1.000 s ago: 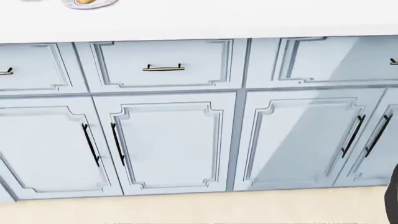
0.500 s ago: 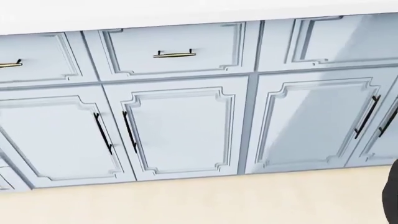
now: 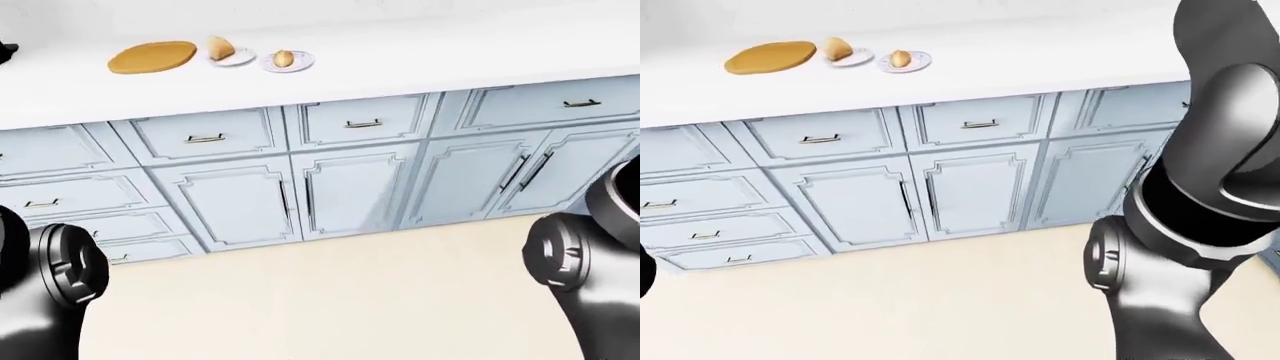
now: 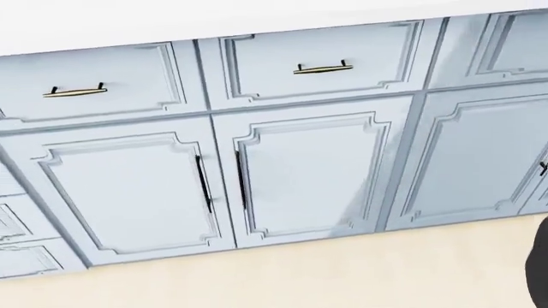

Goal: Place all breads on the cutting board.

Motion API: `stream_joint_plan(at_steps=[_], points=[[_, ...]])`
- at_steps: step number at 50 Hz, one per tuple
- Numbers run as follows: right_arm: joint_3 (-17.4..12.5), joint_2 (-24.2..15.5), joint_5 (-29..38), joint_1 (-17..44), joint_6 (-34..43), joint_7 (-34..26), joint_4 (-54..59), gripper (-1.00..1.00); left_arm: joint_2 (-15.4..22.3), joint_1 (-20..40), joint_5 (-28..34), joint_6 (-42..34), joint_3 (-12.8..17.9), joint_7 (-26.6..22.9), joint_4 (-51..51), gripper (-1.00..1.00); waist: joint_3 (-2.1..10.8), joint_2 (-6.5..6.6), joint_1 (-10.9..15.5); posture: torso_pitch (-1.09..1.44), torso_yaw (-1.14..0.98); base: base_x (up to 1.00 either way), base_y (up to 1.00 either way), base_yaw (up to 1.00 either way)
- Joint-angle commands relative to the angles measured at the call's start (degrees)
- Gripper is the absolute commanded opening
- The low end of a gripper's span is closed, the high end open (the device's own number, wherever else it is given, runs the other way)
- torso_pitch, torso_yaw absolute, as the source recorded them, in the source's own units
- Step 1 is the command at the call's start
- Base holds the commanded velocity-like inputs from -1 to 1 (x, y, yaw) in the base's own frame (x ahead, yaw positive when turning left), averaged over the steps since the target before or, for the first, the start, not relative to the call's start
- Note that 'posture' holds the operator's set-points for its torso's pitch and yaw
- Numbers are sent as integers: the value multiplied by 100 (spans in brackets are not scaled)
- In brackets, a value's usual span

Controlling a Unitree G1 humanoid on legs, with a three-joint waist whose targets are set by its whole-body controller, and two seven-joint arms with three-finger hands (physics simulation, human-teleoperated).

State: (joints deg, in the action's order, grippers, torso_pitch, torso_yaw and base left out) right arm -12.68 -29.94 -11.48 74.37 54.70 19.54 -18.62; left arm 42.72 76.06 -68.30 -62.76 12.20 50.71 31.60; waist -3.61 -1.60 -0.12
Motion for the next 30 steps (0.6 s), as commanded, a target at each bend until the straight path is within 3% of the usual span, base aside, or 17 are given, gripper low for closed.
stream_joint_plan(at_steps=[1,3,5,6,7,8,9,14,15,16,21,30], points=[[33,-28,-26,194,-171,-45,-125,100,93,154,159,171,193,2,-27,100,106,-53,46,0,0,0,77,0],[42,-9,-21,175,-208,-50,-94,100,62,150,222,191,157,-43,-42,100,1,99,23,0,0,0,77,0],[46,9,-41,212,-203,-52,-166,100,44,159,241,166,166,-61,-34,100,-9,349,-2,0,0,0,77,0],[56,7,-48,218,-205,-65,-185,100,46,160,241,153,182,-65,-27,100,66,601,-15,0,0,0,42,0],[30,27,-64,216,-224,-54,-205,100,36,149,256,157,180,-77,-17,100,137,1065,36,0,0,0,0,0],[31,36,-74,210,-228,-49,-217,100,24,142,282,165,166,-97,-17,100,-131,727,52,0,0,0,0,0],[40,37,-69,195,-249,-42,-203,100,14,129,309,169,161,-119,-14,100,-88,791,25,0,0,0,0,0],[32,68,-133,205,-252,-2,-185,100,-32,102,371,143,175,-166,19,100,-149,560,-96,0,0,0,0,0],[37,67,-141,201,-267,-5,-189,100,-40,93,384,143,179,-175,24,100,-4,555,-82,0,0,9,0,0],[35,68,-152,203,-276,-4,-193,100,-50,87,395,139,178,-180,30,100,15,541,-59,0,0,17,0,0],[14,59,-208,208,-277,12,-225,100,-93,94,417,99,181,-183,57,100,-47,430,-45,0,0,24,0,0],[12,40,-286,192,-321,59,-228,100,-141,96,477,75,169,-221,74,100,-29,433,-65,0,0,25,0,0]])
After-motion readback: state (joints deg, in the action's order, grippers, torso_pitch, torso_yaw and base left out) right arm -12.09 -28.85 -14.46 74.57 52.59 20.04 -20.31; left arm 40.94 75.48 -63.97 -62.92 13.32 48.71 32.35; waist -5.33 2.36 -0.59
